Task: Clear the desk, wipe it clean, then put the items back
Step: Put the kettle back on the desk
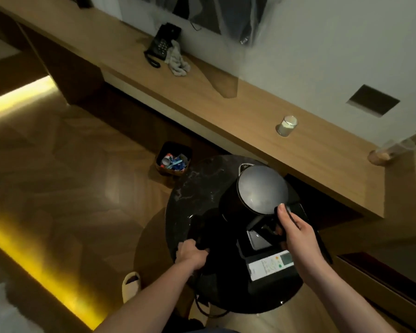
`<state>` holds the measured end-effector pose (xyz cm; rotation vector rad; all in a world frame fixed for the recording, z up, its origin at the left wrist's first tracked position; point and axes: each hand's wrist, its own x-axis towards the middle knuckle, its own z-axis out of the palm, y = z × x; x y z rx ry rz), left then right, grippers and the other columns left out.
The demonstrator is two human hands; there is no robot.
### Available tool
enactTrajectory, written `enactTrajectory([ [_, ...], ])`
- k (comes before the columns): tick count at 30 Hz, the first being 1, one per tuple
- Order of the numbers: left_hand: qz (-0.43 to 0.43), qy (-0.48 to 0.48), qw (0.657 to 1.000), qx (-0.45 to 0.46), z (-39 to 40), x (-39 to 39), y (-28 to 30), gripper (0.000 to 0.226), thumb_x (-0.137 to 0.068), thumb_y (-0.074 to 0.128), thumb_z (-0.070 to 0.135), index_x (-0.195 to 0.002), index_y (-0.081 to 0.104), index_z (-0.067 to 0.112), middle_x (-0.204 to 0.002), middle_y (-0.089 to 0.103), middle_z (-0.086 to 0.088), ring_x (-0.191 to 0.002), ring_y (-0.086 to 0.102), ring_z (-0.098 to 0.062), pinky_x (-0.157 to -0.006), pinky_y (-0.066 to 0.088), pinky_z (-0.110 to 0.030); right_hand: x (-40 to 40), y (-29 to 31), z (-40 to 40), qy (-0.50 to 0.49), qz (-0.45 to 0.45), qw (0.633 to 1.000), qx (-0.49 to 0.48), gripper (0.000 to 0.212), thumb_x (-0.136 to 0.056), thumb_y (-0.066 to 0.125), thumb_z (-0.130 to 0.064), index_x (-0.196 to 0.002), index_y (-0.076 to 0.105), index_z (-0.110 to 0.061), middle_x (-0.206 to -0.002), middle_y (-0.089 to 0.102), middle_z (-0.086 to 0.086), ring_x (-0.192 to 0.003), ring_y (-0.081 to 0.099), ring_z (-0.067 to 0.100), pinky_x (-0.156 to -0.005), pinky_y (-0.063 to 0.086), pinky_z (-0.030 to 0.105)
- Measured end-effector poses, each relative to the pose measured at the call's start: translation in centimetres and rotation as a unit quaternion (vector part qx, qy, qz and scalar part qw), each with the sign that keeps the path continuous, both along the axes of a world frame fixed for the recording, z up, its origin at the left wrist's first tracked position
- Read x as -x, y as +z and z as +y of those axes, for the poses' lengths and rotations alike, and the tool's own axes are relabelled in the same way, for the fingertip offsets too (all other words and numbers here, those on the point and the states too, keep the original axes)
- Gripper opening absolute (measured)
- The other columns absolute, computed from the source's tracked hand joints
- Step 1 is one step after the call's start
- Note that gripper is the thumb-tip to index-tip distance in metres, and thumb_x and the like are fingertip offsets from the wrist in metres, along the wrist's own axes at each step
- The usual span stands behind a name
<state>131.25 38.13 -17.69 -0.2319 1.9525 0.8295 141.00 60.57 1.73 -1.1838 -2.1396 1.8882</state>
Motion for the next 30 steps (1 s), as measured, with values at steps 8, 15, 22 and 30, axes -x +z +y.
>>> enactTrajectory([
  [8,0.070,0.268,0.944,-0.178,-9.2,8.9,12.1,0.022,-0.103,0.061,0.027,-0.121,0.057,0.017,-0.124,0.066,-0.008,-0.103,0.071,-0.025,-0.077,0.065,-0.040,9.0,4.9,-4.3,0.132,0.041,0.990,0.037,0.021,-0.088,0.073,-0.043,-0.096,0.068,-0.024,-0.081,0.069,-0.006,-0.074,0.066,0.004,-0.066,0.047,0.025],
  [15,0.161,0.322,0.898,-0.252,-17.0,20.2,24.4,0.026,-0.101,0.065,0.014,-0.125,0.056,0.010,-0.123,0.062,-0.013,-0.100,0.072,-0.029,-0.077,0.064,-0.036,21.5,11.5,-10.7,0.185,0.107,0.977,0.014,0.041,-0.084,0.075,-0.054,-0.111,0.071,-0.023,-0.095,0.078,-0.002,-0.083,0.074,0.012,-0.069,0.052,0.032],
  [22,0.203,0.277,0.903,-0.258,-20.5,27.2,26.9,0.049,-0.100,0.065,0.026,-0.144,0.048,0.012,-0.131,0.063,-0.013,-0.082,0.078,-0.023,-0.074,0.065,-0.039,31.4,17.7,-16.1,0.146,0.214,0.966,-0.012,0.040,-0.092,0.072,-0.047,-0.105,0.070,-0.010,-0.078,0.056,0.002,-0.072,0.050,0.016,-0.066,0.038,0.033],
  [30,0.252,0.193,0.928,-0.194,-20.5,30.1,26.5,0.046,-0.104,0.055,0.035,-0.143,0.048,0.013,-0.118,0.069,-0.010,-0.087,0.075,-0.028,-0.072,0.061,-0.039,29.1,13.8,-15.4,0.067,0.193,0.979,-0.014,0.045,-0.095,0.068,-0.046,-0.128,0.064,-0.017,-0.095,0.064,-0.003,-0.087,0.059,0.016,-0.072,0.043,0.031],
])
